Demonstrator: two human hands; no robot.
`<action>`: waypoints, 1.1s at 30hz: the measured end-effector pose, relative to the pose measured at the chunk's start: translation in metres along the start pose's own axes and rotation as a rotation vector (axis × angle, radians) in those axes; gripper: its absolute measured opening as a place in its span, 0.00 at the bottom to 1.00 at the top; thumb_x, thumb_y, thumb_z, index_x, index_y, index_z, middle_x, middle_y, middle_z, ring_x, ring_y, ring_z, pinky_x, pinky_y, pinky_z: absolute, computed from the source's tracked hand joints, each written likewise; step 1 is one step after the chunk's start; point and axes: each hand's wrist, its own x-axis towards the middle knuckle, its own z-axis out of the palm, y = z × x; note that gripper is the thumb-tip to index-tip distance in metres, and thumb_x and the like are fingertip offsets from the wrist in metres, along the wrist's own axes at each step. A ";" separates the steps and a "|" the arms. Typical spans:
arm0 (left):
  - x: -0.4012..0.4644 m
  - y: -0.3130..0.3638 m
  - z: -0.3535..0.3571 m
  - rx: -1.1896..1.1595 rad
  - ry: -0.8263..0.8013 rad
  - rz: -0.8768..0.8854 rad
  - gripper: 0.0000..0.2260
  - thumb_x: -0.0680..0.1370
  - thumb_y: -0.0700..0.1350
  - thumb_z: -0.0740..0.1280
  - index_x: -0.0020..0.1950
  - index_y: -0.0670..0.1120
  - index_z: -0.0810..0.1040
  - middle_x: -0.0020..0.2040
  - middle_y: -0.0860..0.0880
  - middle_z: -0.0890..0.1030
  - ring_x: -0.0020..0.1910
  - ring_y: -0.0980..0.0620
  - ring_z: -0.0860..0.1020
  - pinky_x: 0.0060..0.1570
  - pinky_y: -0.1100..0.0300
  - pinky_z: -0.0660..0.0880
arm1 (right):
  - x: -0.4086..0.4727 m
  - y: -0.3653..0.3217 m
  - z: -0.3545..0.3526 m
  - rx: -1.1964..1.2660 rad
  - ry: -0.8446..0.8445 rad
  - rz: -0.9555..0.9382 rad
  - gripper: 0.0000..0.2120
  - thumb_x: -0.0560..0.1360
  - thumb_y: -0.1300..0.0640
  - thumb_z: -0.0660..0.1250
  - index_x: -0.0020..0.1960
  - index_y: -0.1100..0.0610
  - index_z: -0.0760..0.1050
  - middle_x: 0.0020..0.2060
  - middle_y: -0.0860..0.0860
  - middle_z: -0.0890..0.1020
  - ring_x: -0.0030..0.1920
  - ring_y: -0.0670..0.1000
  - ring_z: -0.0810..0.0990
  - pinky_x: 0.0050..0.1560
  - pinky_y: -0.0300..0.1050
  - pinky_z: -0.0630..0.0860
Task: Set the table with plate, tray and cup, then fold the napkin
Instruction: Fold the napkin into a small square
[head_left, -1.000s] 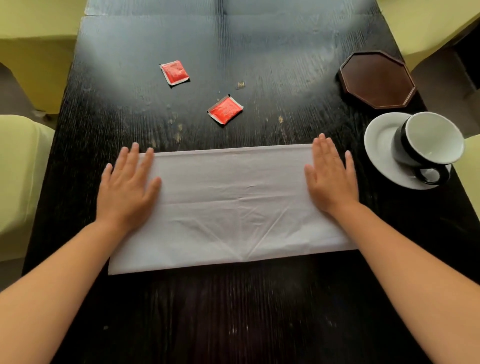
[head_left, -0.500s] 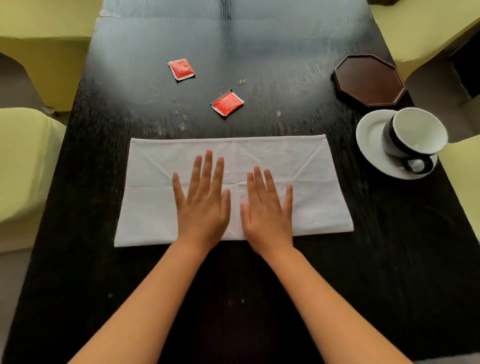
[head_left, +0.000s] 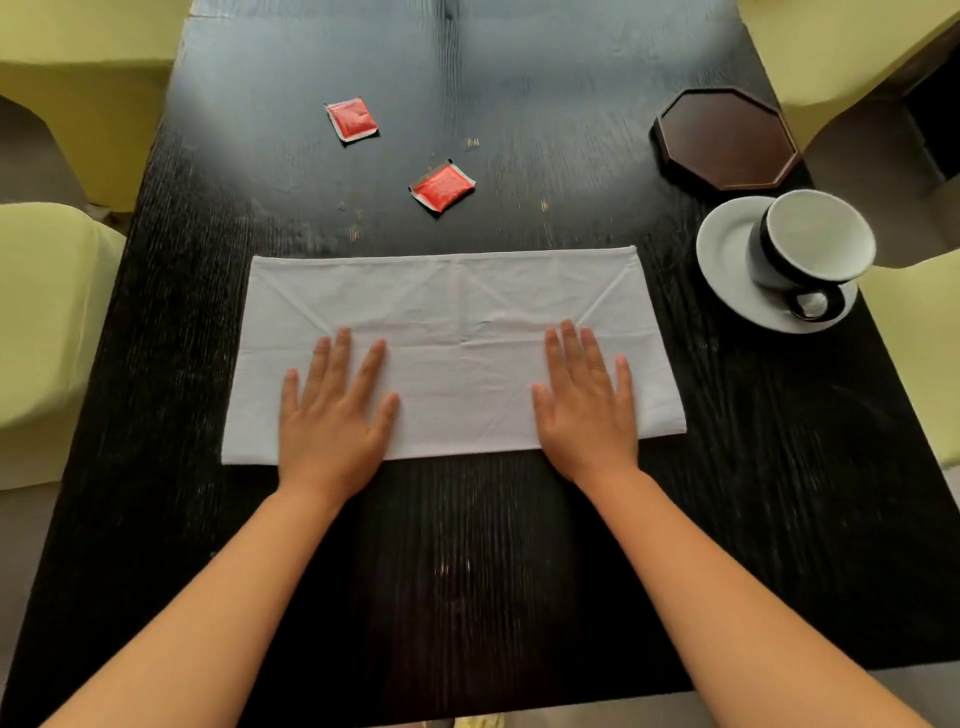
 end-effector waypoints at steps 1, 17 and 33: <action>-0.002 -0.011 -0.002 0.000 0.007 -0.029 0.31 0.73 0.62 0.44 0.76 0.55 0.54 0.78 0.46 0.52 0.77 0.47 0.51 0.72 0.45 0.47 | -0.001 0.011 -0.002 -0.013 0.003 0.025 0.29 0.78 0.46 0.45 0.76 0.51 0.39 0.77 0.47 0.43 0.76 0.46 0.40 0.73 0.56 0.37; -0.025 -0.052 -0.013 -0.013 0.049 -0.207 0.30 0.78 0.62 0.47 0.76 0.52 0.41 0.78 0.46 0.41 0.76 0.50 0.40 0.71 0.39 0.39 | -0.018 0.054 -0.027 0.015 0.096 0.244 0.33 0.78 0.43 0.52 0.76 0.52 0.42 0.77 0.55 0.44 0.76 0.55 0.43 0.71 0.66 0.42; -0.050 0.064 0.015 0.004 -0.047 0.083 0.32 0.71 0.70 0.40 0.71 0.62 0.33 0.76 0.53 0.35 0.75 0.52 0.36 0.67 0.36 0.33 | -0.047 0.051 -0.064 0.759 0.127 0.802 0.15 0.73 0.54 0.67 0.39 0.68 0.77 0.30 0.56 0.75 0.32 0.53 0.72 0.47 0.53 0.76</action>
